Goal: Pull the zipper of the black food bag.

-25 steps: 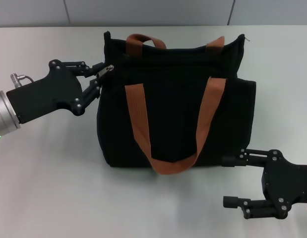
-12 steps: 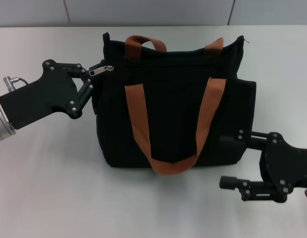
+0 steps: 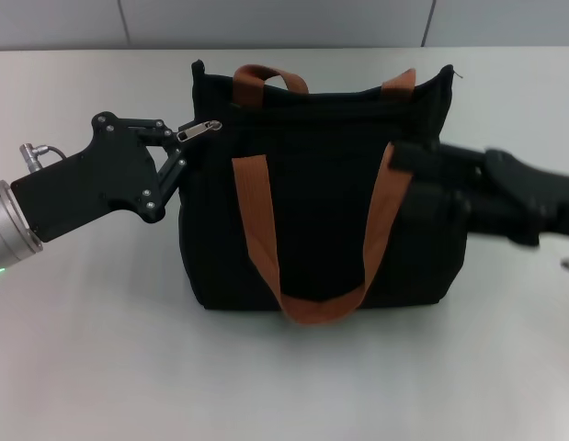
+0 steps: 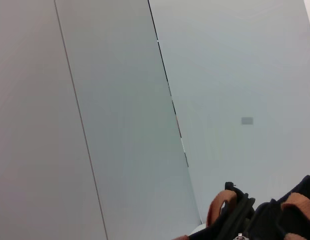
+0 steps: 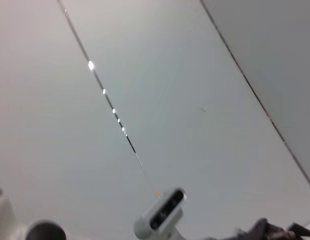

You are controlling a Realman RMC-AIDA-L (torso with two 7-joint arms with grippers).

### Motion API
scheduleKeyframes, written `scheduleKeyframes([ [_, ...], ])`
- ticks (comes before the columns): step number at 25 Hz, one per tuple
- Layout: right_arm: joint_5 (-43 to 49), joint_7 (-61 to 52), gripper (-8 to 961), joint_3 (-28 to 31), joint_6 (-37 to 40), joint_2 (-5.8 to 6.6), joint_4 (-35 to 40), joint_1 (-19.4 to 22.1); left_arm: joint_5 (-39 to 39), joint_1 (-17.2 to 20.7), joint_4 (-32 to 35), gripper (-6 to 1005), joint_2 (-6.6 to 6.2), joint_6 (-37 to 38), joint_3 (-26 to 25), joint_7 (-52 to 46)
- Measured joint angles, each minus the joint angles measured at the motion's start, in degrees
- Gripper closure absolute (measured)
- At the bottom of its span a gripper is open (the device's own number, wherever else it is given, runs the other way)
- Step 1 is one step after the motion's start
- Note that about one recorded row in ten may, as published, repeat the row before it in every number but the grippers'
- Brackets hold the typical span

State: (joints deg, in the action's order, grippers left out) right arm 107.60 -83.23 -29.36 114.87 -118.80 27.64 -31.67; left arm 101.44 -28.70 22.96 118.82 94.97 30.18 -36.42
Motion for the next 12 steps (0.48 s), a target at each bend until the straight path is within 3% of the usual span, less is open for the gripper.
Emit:
scheduleKeyframes([
  [8, -0.96, -23.68, 194, -0.99, -4.72, 1.05, 1.54, -10.00, -1.26, 0.05, -0.02, 972, 0.01, 0.25, 0.15, 0.15],
  [12, -0.68, -33.36, 194, -5.21, -10.23, 1.33, 1.70, -14.06, -1.42, 0.39, -0.07, 971, 0.01, 0.12, 0.24, 1.05],
])
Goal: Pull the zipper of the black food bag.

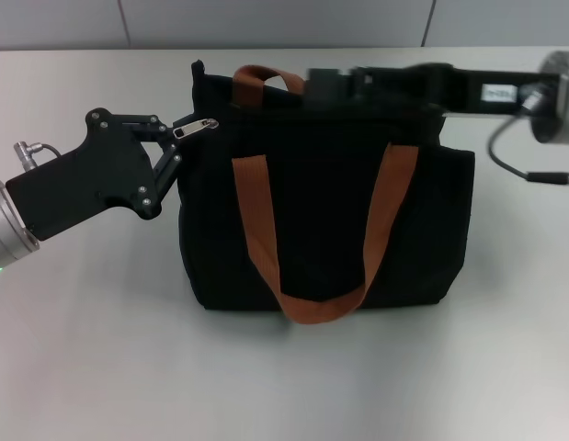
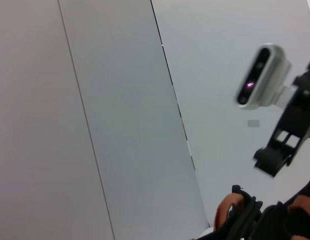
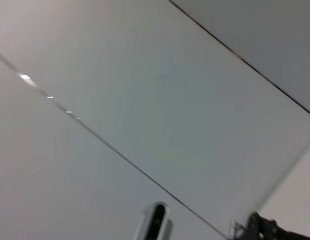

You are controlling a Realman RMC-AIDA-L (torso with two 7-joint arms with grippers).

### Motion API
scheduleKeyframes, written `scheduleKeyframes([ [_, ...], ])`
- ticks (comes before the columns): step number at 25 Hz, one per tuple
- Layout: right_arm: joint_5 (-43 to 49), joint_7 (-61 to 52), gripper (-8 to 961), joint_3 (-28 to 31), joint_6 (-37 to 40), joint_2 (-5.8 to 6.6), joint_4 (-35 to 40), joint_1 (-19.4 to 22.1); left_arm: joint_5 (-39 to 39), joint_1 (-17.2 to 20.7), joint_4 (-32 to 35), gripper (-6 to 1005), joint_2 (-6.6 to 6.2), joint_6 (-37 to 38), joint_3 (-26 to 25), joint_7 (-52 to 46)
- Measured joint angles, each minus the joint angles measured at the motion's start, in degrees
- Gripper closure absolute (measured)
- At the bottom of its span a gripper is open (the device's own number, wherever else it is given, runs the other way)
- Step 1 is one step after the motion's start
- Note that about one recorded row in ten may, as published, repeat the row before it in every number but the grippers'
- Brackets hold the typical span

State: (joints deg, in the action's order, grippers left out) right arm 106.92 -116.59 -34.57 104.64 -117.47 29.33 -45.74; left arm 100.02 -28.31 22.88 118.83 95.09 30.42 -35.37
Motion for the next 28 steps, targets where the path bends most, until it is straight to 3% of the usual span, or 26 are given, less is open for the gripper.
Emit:
scheduleKeyframes([
  [9, 0.11, -16.44, 194, -11.89, -8.50, 0.14, 0.37, -6.11, -0.03, 0.26, -0.99, 968, -0.09, -0.61, -0.01, 1.88],
  [28, 0.13, -22.06, 194, -15.60, -13.80, -0.83, 1.29, -8.24, -0.02, -0.32, -1.09, 962, -0.01, 0.08, -0.02, 3.03],
])
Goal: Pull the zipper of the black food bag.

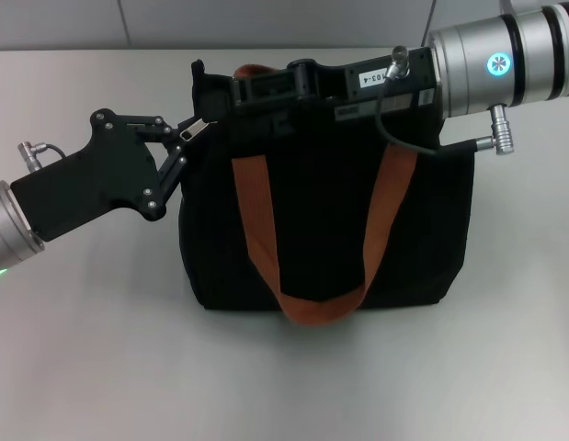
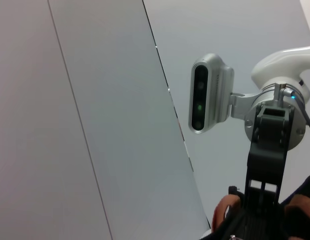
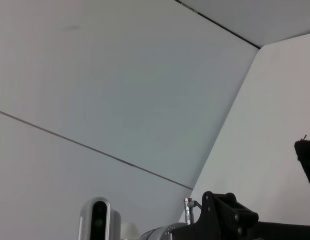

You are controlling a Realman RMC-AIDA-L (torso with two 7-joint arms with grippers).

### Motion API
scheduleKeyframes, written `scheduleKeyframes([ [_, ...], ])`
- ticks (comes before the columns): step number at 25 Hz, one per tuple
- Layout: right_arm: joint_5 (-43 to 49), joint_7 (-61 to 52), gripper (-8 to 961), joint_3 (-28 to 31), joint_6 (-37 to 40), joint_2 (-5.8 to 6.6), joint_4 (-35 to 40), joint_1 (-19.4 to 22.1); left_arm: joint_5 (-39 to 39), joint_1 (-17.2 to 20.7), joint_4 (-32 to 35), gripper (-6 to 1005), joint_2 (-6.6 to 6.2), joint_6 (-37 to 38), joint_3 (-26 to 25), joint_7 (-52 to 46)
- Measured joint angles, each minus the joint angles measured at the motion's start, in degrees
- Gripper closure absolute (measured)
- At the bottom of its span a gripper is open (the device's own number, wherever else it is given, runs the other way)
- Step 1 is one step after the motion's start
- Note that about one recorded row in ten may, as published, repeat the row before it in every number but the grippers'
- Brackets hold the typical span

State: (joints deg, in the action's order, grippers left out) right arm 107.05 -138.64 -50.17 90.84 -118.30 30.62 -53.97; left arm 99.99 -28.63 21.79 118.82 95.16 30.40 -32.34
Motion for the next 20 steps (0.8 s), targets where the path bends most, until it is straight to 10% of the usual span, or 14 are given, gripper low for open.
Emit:
scheduleKeyframes([
  [20, -0.09, -0.74, 194, -2.63, -1.79, -0.36, 0.04, -1.37, -0.15, -1.46, 0.03, 955, -0.02, 0.71, 0.00, -0.06],
])
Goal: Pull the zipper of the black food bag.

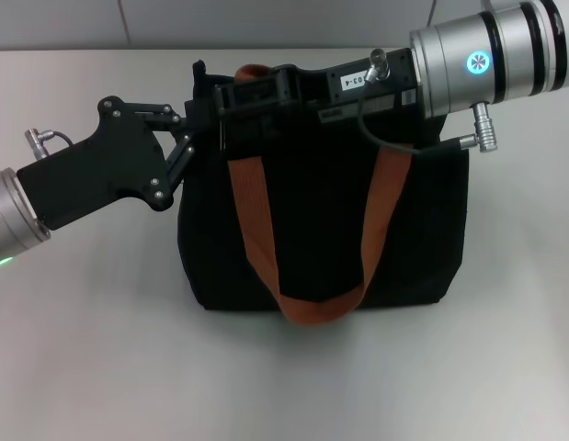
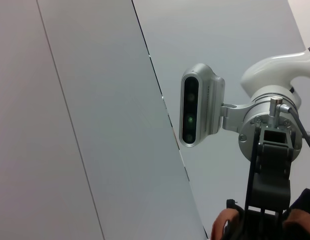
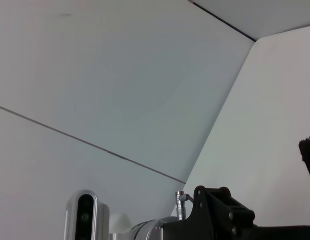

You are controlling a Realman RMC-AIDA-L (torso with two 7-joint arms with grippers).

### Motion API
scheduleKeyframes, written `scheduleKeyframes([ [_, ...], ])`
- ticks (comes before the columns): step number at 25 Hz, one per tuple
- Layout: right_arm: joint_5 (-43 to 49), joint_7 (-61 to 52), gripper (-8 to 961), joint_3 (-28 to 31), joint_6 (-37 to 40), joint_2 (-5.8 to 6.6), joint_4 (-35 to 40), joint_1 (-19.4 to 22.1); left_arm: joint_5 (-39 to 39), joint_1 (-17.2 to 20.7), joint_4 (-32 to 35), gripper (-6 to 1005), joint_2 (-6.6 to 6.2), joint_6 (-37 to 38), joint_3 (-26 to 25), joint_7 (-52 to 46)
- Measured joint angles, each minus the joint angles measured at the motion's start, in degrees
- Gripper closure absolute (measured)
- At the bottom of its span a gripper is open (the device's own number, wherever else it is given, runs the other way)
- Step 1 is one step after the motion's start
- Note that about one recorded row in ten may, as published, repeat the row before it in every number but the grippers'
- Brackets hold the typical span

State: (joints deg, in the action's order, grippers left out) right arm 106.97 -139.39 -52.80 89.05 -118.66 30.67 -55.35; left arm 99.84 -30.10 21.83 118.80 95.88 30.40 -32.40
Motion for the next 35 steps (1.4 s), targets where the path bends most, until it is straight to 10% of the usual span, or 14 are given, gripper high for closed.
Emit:
scheduleKeyframes([
  [27, 0.58, 0.70, 194, -0.52, 0.38, -0.16, 1.43, 0.75, 0.10, 1.01, 0.50, 946, -0.42, 0.72, 1.19, -0.65],
  [35, 0.74, 0.70, 334, -1.51, 0.08, -0.12, 1.78, 0.59, 0.16, 0.20, 0.51, 943, -0.48, 0.46, 1.35, -0.71],
])
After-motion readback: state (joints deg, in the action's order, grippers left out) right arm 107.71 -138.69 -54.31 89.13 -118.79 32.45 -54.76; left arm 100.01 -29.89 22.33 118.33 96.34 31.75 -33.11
